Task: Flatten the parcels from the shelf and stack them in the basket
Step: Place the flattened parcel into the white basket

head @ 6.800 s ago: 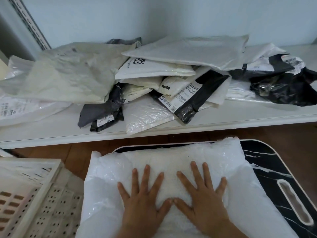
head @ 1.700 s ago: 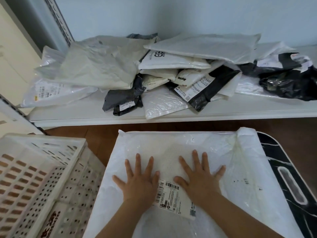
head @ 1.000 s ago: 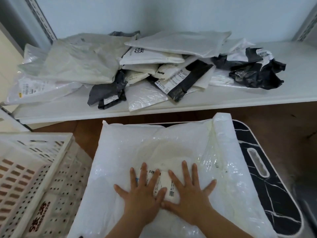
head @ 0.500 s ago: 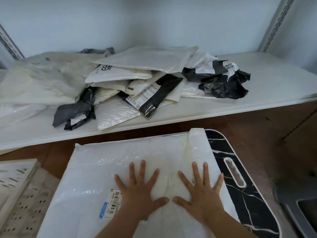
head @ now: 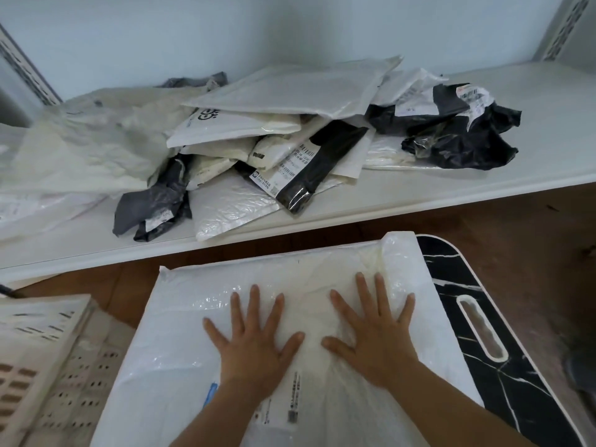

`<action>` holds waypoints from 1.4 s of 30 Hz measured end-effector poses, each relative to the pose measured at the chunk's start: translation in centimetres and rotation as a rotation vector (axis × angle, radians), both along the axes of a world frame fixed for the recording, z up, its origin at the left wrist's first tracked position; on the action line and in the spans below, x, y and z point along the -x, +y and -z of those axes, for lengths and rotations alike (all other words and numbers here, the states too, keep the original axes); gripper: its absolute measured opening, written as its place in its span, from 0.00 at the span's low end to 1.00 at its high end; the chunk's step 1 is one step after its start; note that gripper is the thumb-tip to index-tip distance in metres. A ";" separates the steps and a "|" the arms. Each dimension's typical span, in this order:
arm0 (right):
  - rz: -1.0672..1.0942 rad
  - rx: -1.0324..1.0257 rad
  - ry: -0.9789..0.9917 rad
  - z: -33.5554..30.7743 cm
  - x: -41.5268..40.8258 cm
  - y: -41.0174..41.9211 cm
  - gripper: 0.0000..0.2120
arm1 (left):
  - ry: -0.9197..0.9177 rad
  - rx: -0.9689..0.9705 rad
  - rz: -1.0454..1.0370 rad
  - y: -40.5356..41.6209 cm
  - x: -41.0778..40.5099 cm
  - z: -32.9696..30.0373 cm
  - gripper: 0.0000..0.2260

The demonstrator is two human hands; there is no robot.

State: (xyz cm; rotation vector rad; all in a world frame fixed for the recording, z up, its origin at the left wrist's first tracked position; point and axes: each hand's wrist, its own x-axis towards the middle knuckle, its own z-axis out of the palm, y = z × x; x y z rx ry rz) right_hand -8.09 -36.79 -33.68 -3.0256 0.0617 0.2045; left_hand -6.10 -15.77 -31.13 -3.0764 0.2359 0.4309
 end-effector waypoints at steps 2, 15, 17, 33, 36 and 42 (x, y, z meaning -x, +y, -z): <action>-0.030 -0.002 0.033 0.8 -0.5 0.9 0.37 | 0.044 -0.001 -0.020 0.6 0.3 1.3 0.35; -0.114 0.062 0.211 -3.0 -2.5 1.3 0.54 | 0.198 0.105 0.010 1.7 -0.4 -0.2 0.34; -0.168 0.035 0.144 -4.4 -3.7 1.8 0.56 | 0.144 0.161 -0.031 2.6 0.7 -0.9 0.33; -0.308 0.100 0.281 -5.1 -8.0 6.6 0.55 | -0.033 0.088 -0.228 8.7 5.7 2.4 0.35; -0.332 0.133 0.281 -5.5 -10.2 7.4 0.62 | -0.080 0.069 -0.233 9.0 5.5 3.7 0.37; -0.300 0.113 0.398 -6.5 -11.9 8.1 0.64 | -0.111 0.090 -0.203 9.1 5.3 4.7 0.39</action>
